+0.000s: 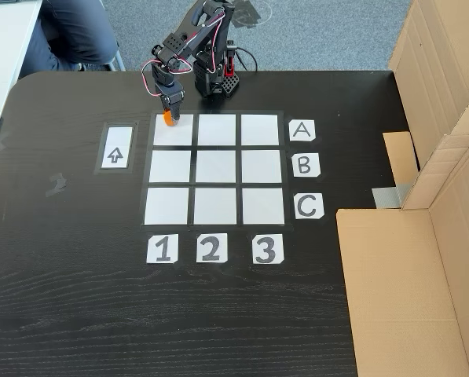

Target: Pick up the round, orange token and place it in the grid on square A1.

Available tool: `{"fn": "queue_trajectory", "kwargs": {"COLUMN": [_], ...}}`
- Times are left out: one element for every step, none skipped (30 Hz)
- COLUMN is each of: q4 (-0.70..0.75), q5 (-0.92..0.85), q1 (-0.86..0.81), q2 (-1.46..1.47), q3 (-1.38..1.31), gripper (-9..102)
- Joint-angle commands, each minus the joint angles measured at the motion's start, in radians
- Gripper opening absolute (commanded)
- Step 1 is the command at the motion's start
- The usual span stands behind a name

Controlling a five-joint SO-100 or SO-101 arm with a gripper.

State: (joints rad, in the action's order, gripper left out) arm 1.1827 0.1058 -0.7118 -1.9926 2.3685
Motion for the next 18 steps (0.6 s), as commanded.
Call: {"fn": "queue_trajectory", "kwargs": {"q4": [-0.023, -0.031, -0.035, -0.041, -0.048, -0.052, -0.055, -0.060, -0.064, -0.071, -0.075, -0.080, -0.081, -0.083, -0.084, -0.084, -0.084, -0.084], "q5": [0.029, 0.029, 0.029, 0.029, 0.029, 0.031, 0.032, 0.032, 0.032, 0.034, 0.034, 0.034, 0.034, 0.034, 0.034, 0.034, 0.034, 0.034], "q1": [0.011, 0.015, 0.020, 0.026, 0.031, 0.035, 0.038, 0.041, 0.044, 0.046, 0.049, 0.052, 0.054, 0.057, 0.058, 0.061, 0.063, 0.064], "q2": [0.014, 0.020, 0.025, 0.031, 0.037, 0.041, 0.046, 0.051, 0.054, 0.058, 0.061, 0.064, 0.067, 0.069, 0.071, 0.074, 0.075, 0.077], "q3": [-0.005, -0.005, -0.005, -0.005, -0.005, -0.005, -0.006, -0.008, -0.008, -0.008, -0.006, -0.005, -0.005, -0.005, -0.005, -0.005, -0.005, -0.005], "gripper": [4, 4, 5, 5, 5, 5, 5, 5, 5, 5, 5, 5, 5, 5, 5, 5, 5, 5]}}
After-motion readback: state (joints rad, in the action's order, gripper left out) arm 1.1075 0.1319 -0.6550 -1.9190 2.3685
